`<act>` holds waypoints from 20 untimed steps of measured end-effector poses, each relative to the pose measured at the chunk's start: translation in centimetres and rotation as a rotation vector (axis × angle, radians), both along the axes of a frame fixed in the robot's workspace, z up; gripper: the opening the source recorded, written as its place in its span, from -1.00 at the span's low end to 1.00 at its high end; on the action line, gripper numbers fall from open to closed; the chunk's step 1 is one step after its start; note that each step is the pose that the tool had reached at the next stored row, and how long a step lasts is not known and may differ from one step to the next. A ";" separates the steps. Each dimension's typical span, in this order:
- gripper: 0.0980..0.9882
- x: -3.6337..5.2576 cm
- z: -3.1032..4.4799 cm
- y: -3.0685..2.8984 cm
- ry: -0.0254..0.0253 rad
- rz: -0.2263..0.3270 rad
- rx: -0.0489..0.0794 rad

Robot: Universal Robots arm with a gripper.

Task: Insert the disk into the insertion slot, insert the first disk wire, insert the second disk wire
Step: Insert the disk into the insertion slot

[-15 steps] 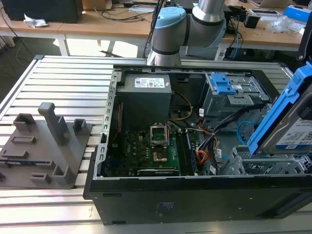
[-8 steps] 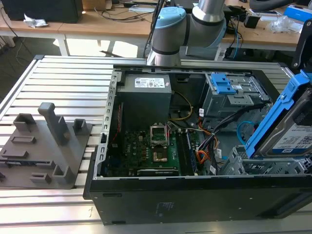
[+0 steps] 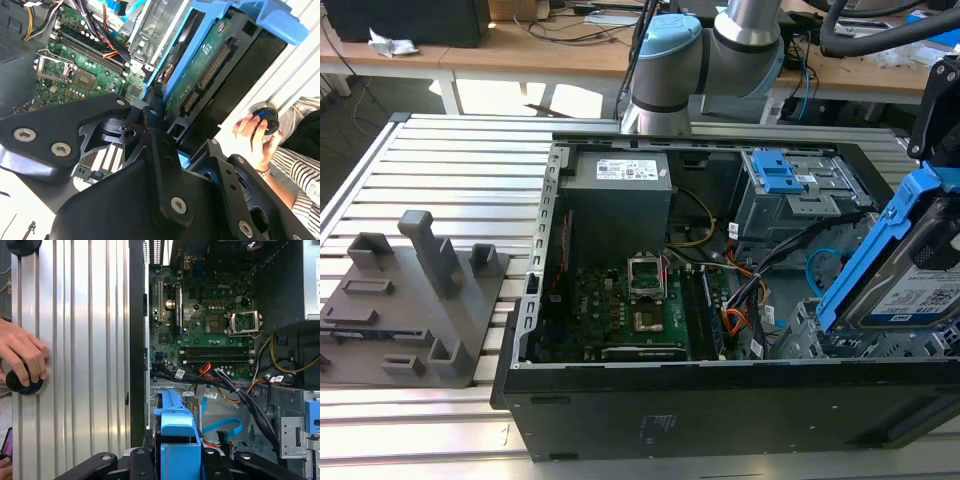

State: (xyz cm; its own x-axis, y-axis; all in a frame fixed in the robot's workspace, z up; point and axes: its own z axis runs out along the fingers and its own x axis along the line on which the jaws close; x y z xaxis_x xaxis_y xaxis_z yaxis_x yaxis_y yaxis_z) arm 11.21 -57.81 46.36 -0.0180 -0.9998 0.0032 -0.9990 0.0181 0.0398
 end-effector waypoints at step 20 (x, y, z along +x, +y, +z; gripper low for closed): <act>-0.41 1.63 -3.15 3.25 0.0031 0.000 0.000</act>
